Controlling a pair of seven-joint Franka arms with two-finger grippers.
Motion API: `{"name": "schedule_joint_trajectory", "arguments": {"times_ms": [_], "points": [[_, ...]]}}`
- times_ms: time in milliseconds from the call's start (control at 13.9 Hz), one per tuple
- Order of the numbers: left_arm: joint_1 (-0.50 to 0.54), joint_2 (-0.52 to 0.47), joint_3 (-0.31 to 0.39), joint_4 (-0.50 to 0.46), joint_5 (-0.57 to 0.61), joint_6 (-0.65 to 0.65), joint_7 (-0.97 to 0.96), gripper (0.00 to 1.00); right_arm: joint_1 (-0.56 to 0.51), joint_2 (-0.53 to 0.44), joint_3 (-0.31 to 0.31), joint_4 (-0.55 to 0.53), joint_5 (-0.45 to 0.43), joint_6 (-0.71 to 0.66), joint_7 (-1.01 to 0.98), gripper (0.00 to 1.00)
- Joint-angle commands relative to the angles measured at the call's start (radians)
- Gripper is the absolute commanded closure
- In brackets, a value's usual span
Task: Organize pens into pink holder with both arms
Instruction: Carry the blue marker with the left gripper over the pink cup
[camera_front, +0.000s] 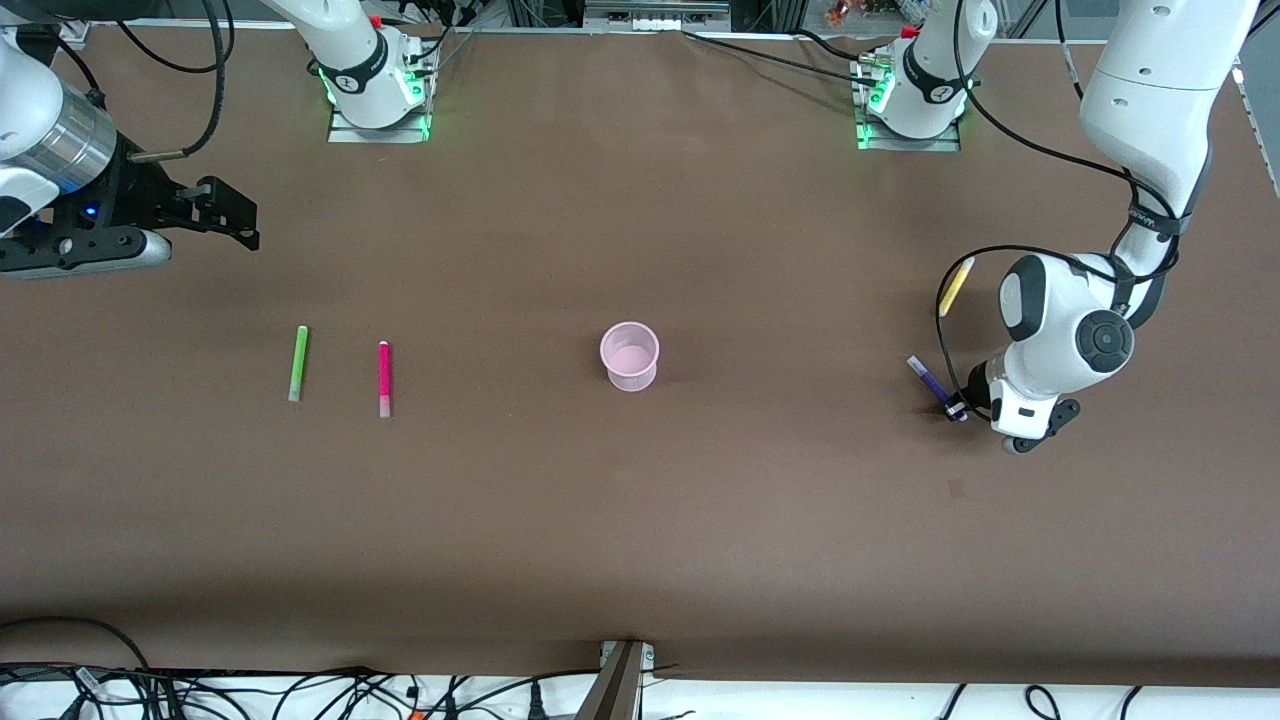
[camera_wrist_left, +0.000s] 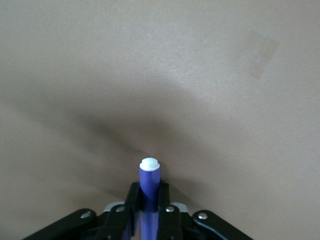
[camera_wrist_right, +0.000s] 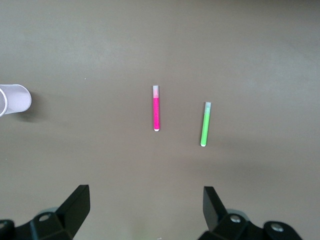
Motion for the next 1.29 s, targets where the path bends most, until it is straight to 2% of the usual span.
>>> {"name": "schedule_joint_trajectory", "arguments": {"times_ms": [0, 215, 359, 646, 933, 1220], "points": [[-0.005, -0.082, -0.013, 0.034, 0.019, -0.107, -0.009, 1.00, 0.003, 0.007, -0.002, 0.026, 0.004, -0.024, -0.009, 0.00], [-0.014, -0.149, -0.083, 0.138, 0.019, -0.311, -0.050, 1.00, 0.003, 0.006, -0.002, 0.026, 0.004, -0.024, -0.007, 0.00], [-0.025, -0.185, -0.154, 0.192, 0.019, -0.397, -0.131, 1.00, 0.002, 0.006, -0.004, 0.026, 0.011, -0.024, -0.007, 0.00], [-0.057, -0.211, -0.310, 0.262, 0.025, -0.410, -0.386, 1.00, 0.002, 0.006, -0.007, 0.026, 0.014, -0.025, -0.007, 0.00], [-0.256, -0.167, -0.315, 0.362, 0.170, -0.378, -0.688, 1.00, 0.000, 0.007, -0.011, 0.033, 0.015, -0.030, -0.009, 0.00], [-0.422, -0.078, -0.308, 0.440, 0.430, -0.338, -1.017, 1.00, -0.006, 0.009, -0.013, 0.032, 0.014, -0.033, -0.012, 0.00]]}}
